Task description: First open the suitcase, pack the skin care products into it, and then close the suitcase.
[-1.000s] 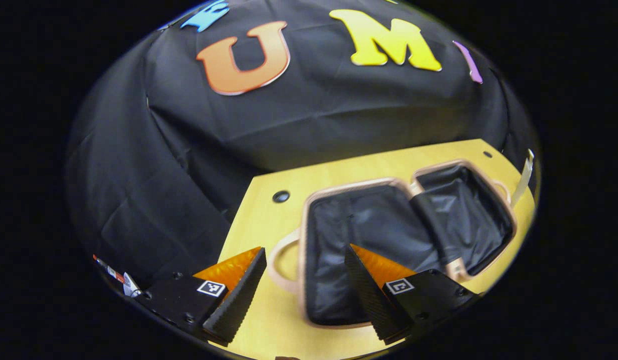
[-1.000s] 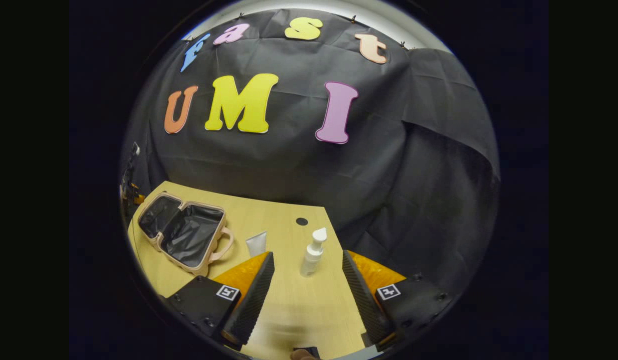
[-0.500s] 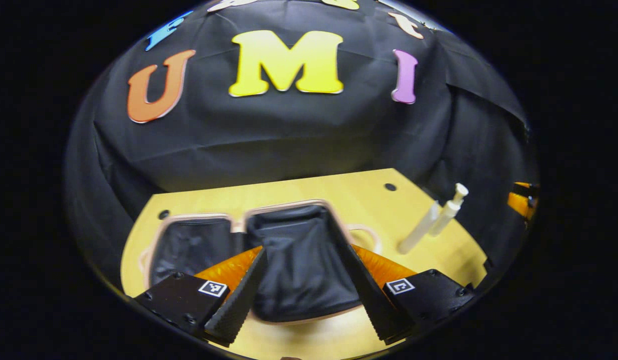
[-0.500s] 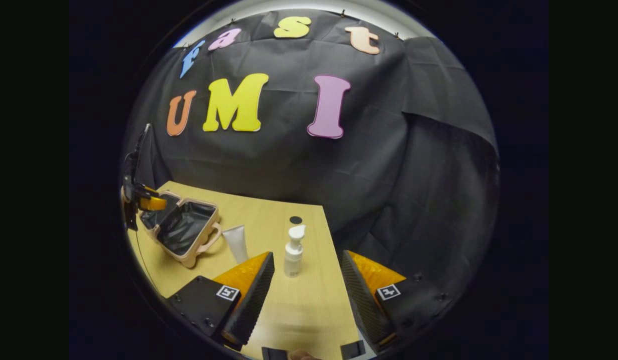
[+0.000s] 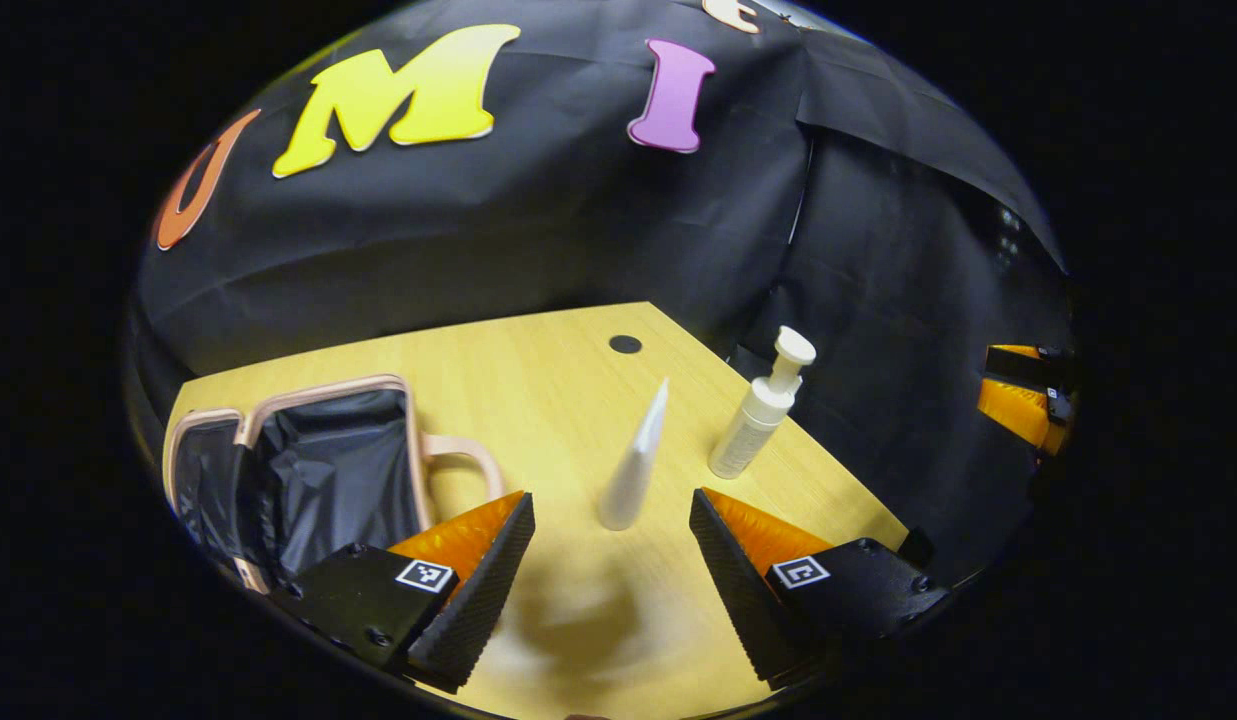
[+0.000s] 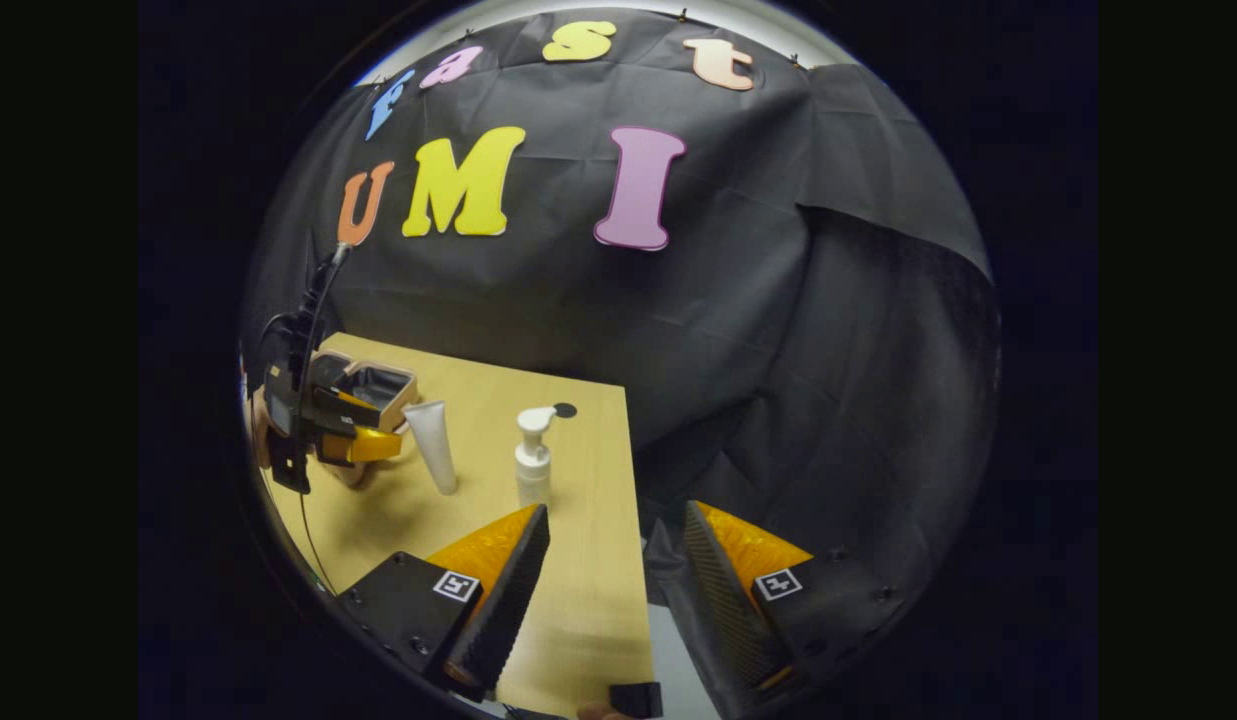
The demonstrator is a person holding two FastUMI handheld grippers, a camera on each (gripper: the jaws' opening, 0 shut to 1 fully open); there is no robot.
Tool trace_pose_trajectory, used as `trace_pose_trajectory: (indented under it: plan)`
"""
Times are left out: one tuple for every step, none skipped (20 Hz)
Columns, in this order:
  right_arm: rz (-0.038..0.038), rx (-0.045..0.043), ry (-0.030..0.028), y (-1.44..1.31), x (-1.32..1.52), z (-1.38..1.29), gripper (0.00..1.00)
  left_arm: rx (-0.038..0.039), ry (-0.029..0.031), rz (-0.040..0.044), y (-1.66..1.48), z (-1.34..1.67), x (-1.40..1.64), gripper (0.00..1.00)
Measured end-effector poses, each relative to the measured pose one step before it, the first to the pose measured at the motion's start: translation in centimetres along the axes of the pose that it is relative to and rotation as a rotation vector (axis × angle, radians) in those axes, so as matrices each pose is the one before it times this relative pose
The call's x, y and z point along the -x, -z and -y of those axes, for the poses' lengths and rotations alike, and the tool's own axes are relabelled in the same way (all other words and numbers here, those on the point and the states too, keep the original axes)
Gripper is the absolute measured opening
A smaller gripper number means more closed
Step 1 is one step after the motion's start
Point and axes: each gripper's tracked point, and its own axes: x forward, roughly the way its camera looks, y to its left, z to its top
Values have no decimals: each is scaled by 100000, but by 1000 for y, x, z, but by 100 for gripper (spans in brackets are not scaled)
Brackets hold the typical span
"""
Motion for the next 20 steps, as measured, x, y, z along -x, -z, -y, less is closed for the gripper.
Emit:
trace_pose_trajectory:
  plan:
    - [-969,288,-166,449,-149,456,81,1014,716,-1022,427,682,-1618,99]
    - [-1170,346,-366,563,-41,413,81,634,407,-947,397,360,-1045,99]
    - [-1158,775,-385,594,-224,225,81,139,-360,-724,330,122,-911,100]
    - [-975,998,-665,508,-307,130,81,-320,-188,-321,372,105,-1139,99]
    - [-837,1062,-841,411,-371,-13,81,-580,-789,-66,192,-48,-1071,99]
    - [-953,916,-1204,295,-498,-151,81,-389,-1908,302,34,-436,-989,98]
    - [-792,633,-1627,162,-576,-334,81,-113,-1966,-182,143,-405,-865,98]
    - [-674,311,-1266,124,-665,-285,81,-83,-1212,219,61,-140,-765,96]
    - [-685,46,-1099,11,-611,-329,81,294,-911,342,-13,-173,-599,97]
    - [-407,344,-1343,-55,-501,-357,81,263,174,-6,84,131,-565,94]
    - [-314,1182,-1419,-76,-511,-521,81,-451,-1647,-111,2,-253,-257,82]
    - [210,1475,-1024,-16,-462,-378,82,-901,-1092,-79,39,-313,-88,71]
    - [502,1192,-1399,-192,-401,-425,82,-215,717,658,-141,89,-84,65]
    - [442,739,-1392,-177,-459,-438,82,788,639,213,-47,25,-187,50]
    - [469,17,-1617,-305,-524,-520,81,673,1362,534,-52,267,-152,48]
    - [102,-499,-1881,-240,-673,-766,81,1800,1894,-504,147,237,154,48]
    - [532,-739,-1720,-553,-683,-711,81,1493,1073,-640,109,266,267,46]
    - [668,-435,-1339,-360,-836,-533,82,724,527,-1458,362,215,464,45]
    - [853,-178,-1230,-489,-912,-651,82,-358,-446,-1167,267,86,609,45]
    - [547,50,-865,-334,-967,-579,81,-526,-209,-368,90,54,821,44]
